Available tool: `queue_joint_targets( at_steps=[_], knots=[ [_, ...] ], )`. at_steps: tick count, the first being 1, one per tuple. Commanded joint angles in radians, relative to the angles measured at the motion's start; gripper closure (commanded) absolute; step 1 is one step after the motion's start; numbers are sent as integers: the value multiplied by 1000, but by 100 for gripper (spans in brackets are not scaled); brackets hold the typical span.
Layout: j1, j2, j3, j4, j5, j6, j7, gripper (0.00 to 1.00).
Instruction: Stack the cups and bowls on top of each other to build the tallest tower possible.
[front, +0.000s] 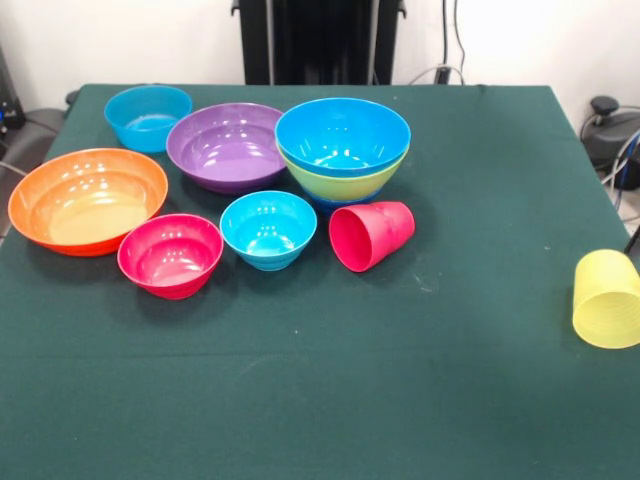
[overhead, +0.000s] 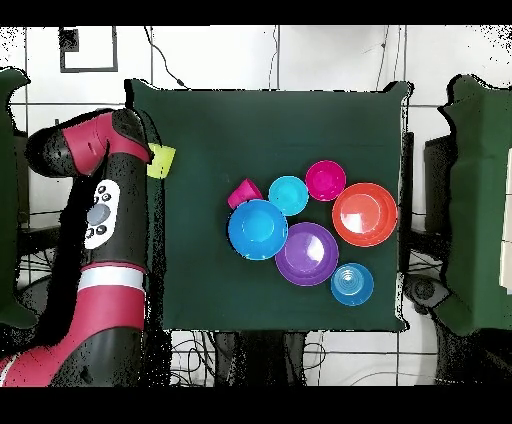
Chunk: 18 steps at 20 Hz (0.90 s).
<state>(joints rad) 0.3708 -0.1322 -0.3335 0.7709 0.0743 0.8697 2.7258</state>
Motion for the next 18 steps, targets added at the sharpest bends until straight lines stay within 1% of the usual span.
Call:
queue_joint_targets(
  at_steps=[1, 5, 9, 15, 18],
  knots=[
    [-15, -46, 120, 145, -82, -22, -228, 0],
    [-13, -56, 122, 162, -87, -23, -232, 0],
    [-17, -56, 126, 159, -92, -20, -239, 0],
    [-19, -25, 128, 117, -90, -18, -222, 0],
    [-18, -8, 123, 86, -89, -1, -213, 0]
  ],
)
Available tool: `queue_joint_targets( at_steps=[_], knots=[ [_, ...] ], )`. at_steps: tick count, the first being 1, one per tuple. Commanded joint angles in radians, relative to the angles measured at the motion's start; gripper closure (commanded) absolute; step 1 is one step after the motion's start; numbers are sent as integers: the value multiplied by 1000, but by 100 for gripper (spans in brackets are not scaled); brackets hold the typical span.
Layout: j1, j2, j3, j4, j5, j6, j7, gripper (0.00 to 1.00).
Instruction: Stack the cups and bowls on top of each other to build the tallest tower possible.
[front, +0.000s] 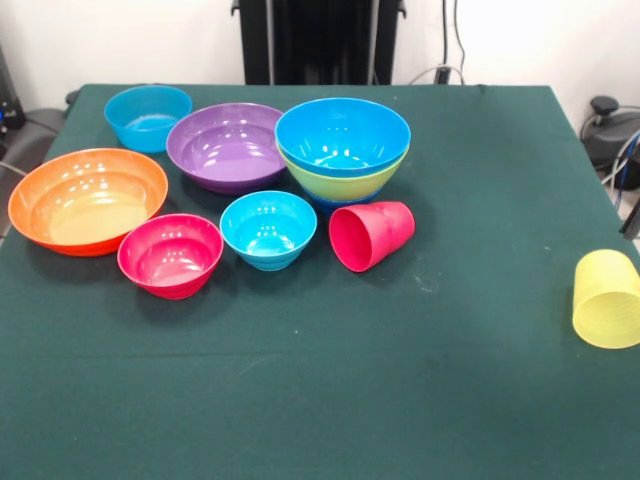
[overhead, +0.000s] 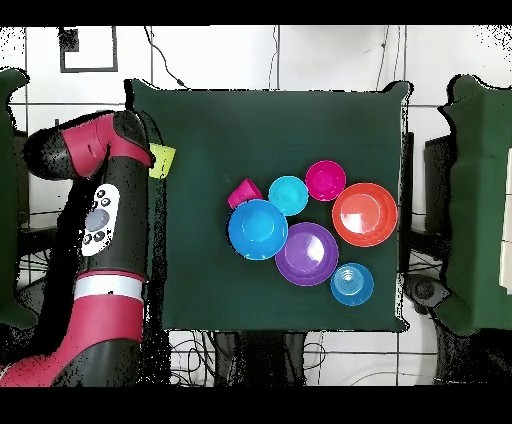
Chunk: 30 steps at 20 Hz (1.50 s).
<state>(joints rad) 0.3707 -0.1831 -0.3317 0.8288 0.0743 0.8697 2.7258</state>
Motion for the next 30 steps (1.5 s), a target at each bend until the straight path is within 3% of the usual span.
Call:
queue_joint_targets(
  at_steps=[1, 7, 17, 30],
  knots=[
    [-17, 46, 118, 20, -89, 6, -211, 0],
    [-19, 63, 110, 0, -97, 4, -211, 0],
    [-16, 64, 120, 50, -103, -68, -199, 0],
    [-11, 120, 107, 1, -104, -90, -177, 0]
  ],
)
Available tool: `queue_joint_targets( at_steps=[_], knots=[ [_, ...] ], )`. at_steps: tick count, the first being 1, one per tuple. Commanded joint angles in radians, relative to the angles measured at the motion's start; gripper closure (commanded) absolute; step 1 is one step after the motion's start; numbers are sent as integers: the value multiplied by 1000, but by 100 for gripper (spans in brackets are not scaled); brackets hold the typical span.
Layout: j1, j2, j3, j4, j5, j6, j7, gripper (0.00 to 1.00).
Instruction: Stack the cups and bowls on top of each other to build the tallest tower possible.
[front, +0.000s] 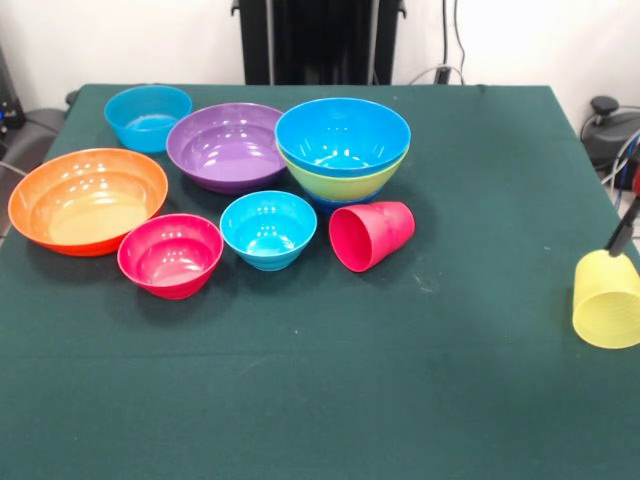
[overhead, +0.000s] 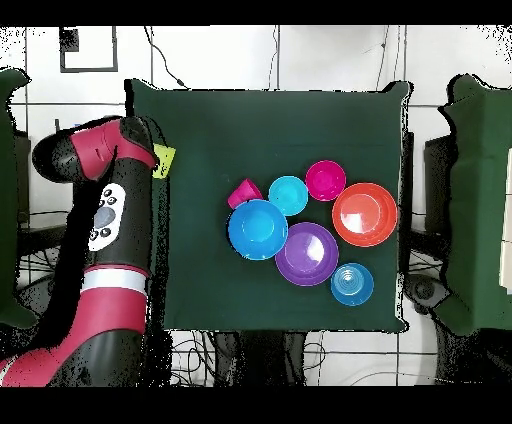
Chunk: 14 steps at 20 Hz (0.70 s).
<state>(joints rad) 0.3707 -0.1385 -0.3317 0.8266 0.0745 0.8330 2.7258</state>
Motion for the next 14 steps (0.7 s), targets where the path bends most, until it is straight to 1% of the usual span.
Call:
queue_joint_targets(
  at_steps=[1, 5, 14],
  knots=[
    [-10, 78, 105, 1, -103, -54, -175, 0],
    [-12, 82, 103, 1, -100, -63, -177, 0],
    [-17, 58, 113, 45, -102, -82, -201, 0]
  ],
)
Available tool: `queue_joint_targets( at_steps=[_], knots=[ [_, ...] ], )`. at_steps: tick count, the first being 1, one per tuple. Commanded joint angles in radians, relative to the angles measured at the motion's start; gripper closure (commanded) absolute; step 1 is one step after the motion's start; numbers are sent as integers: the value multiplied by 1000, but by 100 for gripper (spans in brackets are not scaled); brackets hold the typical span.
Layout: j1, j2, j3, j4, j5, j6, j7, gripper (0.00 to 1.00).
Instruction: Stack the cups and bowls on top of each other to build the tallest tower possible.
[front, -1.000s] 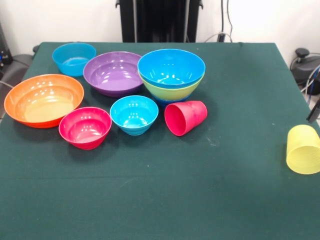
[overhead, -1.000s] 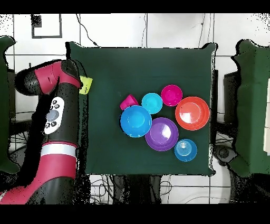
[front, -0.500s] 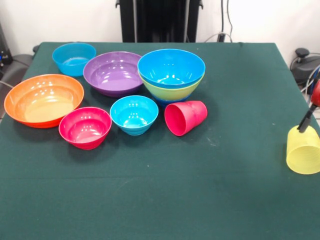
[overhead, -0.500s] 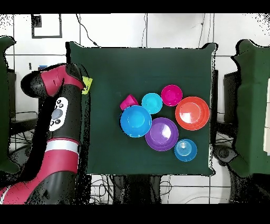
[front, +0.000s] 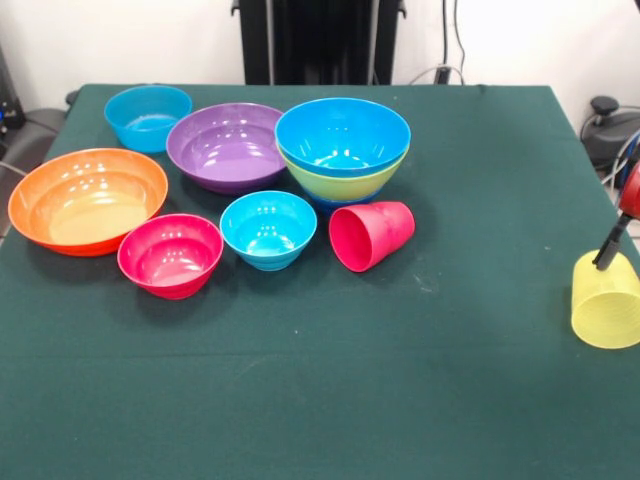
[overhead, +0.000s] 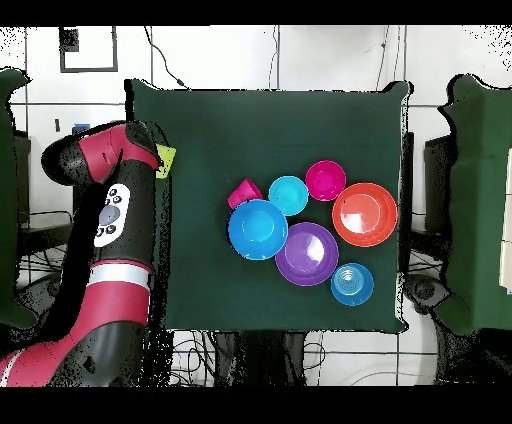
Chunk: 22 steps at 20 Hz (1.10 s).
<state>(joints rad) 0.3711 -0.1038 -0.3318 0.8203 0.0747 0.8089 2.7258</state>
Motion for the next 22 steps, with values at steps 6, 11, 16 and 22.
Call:
queue_joint_targets(
  at_steps=[6, 11, 16, 22],
  knots=[
    [-15, 9, 115, 82, -107, -71, -207, 0],
    [-23, -17, 119, 130, -121, -94, -224, 0],
    [-34, -21, 113, 152, -151, -117, -223, 0],
    [-36, -30, 117, 165, -172, -117, -216, 0]
  ],
)
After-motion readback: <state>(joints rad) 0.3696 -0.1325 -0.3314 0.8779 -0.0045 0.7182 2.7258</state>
